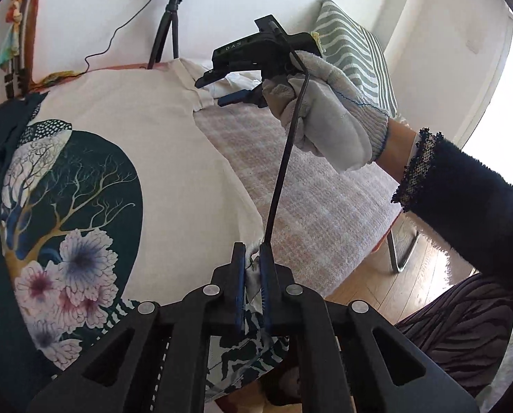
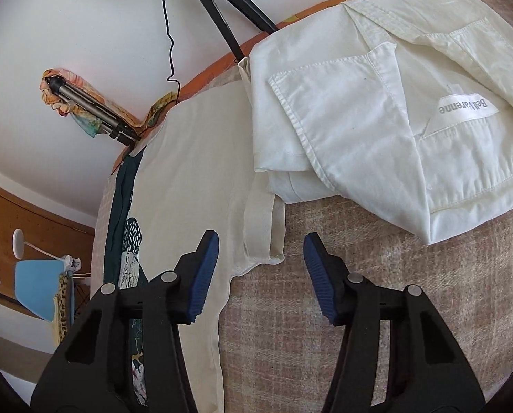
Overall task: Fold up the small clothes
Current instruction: 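Grasp the cream side edge with the right gripper and fold it inward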
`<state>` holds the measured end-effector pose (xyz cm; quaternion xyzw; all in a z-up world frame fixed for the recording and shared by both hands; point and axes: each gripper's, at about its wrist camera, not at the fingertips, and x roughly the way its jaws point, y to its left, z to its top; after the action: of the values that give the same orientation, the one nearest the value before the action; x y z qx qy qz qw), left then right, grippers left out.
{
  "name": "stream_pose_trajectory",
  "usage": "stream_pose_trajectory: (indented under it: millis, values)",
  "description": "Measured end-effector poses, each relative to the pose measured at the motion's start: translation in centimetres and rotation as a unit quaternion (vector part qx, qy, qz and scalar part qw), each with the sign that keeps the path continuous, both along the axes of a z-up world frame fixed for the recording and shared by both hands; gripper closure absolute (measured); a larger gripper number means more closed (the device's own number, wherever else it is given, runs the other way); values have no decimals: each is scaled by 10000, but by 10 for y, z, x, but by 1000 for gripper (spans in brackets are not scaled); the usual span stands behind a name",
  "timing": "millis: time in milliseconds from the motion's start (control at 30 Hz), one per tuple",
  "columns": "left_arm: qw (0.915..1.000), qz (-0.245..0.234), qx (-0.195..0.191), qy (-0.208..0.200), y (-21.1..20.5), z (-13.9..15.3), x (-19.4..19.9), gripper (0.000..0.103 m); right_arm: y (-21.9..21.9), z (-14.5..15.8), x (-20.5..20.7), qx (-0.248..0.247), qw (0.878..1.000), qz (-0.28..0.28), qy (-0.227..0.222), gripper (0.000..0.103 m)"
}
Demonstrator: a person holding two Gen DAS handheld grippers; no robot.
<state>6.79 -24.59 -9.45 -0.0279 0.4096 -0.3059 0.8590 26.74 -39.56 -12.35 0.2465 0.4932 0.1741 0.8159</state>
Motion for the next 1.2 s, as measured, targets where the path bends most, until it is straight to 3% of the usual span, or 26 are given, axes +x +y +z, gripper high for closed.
stream_pose_trajectory:
  millis: [100, 167, 200, 467, 700, 1200]
  values:
    - [10000, -12, 8, -43, 1, 0, -2, 97, 9, -7, 12, -64, 9999, -58, 70, 65]
    - [10000, 17, -46, 0, 3, -2, -1, 97, 15, -8, 19, -156, 9998, -71, 124, 91]
    - [10000, 35, -70, 16, 5, -3, -1, 97, 18, -9, 21, -235, 9996, -71, 158, 96]
    - [9995, 168, -257, 50, 23, -2, -6, 97, 54, 28, 25, -733, 9970, 124, -228, 99]
    - [9983, 416, -404, 3, 49, 0, -15, 97, 112, 64, 30, -1300, 9887, 492, -556, 99]
    - [9929, 1046, -565, 68, 115, -6, -23, 97, 250, 58, 40, -2281, 9615, 1380, -672, 99]
